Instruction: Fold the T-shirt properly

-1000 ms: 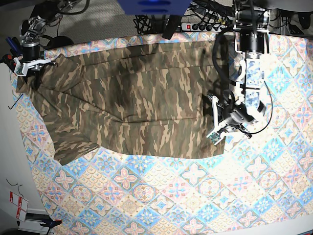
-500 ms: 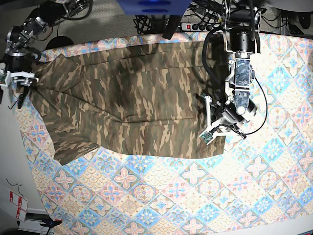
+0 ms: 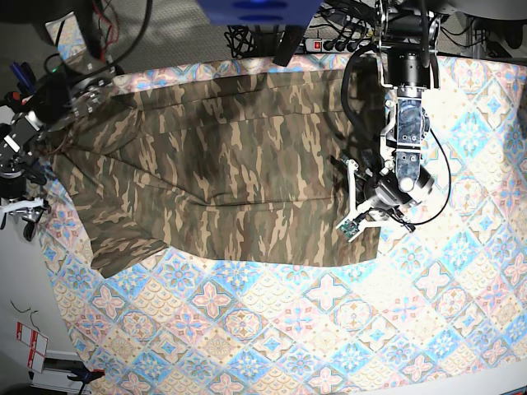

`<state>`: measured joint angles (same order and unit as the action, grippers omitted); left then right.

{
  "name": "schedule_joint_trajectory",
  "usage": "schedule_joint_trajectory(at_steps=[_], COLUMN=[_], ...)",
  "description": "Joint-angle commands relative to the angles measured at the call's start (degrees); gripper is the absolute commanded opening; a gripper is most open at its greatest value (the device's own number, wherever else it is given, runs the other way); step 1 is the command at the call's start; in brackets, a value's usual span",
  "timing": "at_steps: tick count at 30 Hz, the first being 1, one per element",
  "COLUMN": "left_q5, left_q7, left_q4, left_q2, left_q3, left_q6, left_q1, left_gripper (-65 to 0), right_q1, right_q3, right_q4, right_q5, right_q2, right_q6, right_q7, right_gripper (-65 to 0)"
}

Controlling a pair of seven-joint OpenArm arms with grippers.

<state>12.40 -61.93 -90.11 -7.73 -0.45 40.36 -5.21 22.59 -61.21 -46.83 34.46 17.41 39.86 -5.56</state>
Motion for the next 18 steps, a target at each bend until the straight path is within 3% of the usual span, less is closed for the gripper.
schedule_joint_trajectory(at_steps=[1,5,8,14,18], left_q5=[0.04,0.12,0.12,0.12,0.12], left_q7=[0.35,0.26,0.26,0.17,0.17], left_q4=[-0.93,-0.93,-0.93,-1.02,-1.02], left_q2=[-0.49,-0.67,-0.76,-0.76,-0.76], left_q3=[-0.12,-0.12,-0.21,-0.21,-1.35], left_q6=[-0.36,-0.36,-0.36,-0.36,-0.36], left_q1=[-0.98,-0.55,-0.19,-0.19,-0.11], left_gripper=[-56.2,-56.2,-56.2,-56.2,-56.2], right_q1=[2.51,5.85,6.11,5.85,5.76], right_q3=[0.16,0.16,0.16,0.16,0.16], right_q4=[2.39,17.42,25.33,34.30,38.26], right_q5=[0.05,3.04,2.95,3.30,9.19], right_q2=[2.24,8.04,10.68,11.73,11.56], right_q6=[0.14,0.14,0.14,0.14,0.14], right_q7=[-1.51,-1.78,-3.89,-5.73,-5.73], right_gripper=[-20.6,-20.7,-20.6,-20.4,-20.4])
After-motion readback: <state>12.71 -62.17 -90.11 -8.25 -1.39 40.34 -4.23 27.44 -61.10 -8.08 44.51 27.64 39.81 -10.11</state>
